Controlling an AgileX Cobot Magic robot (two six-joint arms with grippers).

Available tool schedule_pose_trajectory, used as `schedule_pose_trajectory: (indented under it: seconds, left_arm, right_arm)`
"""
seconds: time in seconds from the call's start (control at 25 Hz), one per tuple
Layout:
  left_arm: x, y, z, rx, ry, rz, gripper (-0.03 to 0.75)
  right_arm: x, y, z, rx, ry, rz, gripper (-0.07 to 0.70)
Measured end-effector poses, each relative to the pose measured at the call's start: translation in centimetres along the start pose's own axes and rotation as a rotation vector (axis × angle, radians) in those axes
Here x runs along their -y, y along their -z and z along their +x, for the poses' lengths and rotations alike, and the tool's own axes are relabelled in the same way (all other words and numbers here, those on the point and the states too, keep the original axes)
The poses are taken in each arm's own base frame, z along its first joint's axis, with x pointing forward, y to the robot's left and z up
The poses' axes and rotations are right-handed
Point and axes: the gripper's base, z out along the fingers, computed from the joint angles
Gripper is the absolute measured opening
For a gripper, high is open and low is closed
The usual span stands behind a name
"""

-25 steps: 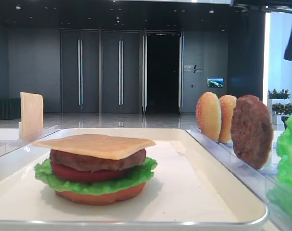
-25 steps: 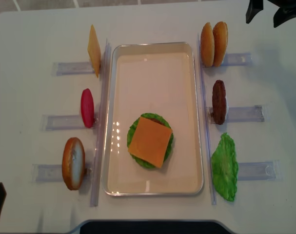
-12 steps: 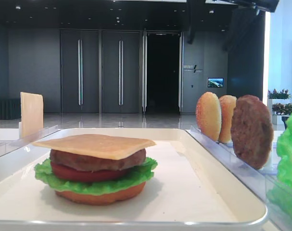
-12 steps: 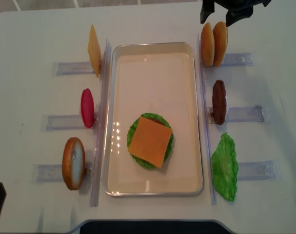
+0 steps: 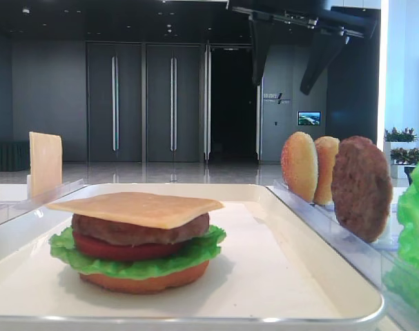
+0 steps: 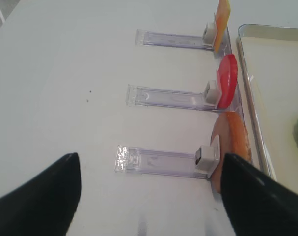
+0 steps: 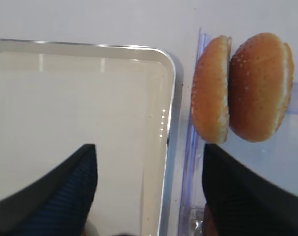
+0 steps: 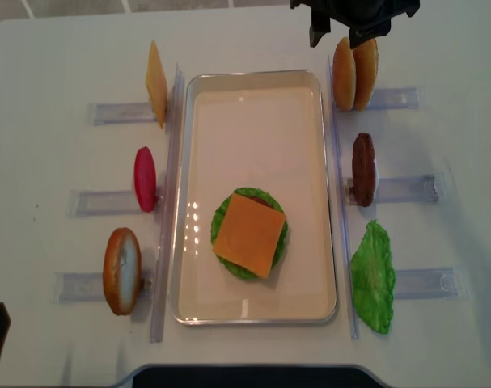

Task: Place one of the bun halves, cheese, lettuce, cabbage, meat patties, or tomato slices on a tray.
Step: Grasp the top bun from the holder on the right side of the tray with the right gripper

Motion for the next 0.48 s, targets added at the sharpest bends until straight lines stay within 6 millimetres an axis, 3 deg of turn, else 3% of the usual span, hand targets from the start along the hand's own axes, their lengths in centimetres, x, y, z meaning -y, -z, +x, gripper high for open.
schedule_pose_trajectory:
  seconds: [0.48]
  left_arm:
    - [0.0,0.0,0.0,0.000,0.000,0.000,0.692]
  right_arm:
    - [1.8,-2.6,-1.0,0.001,0.025,0.032,0.467]
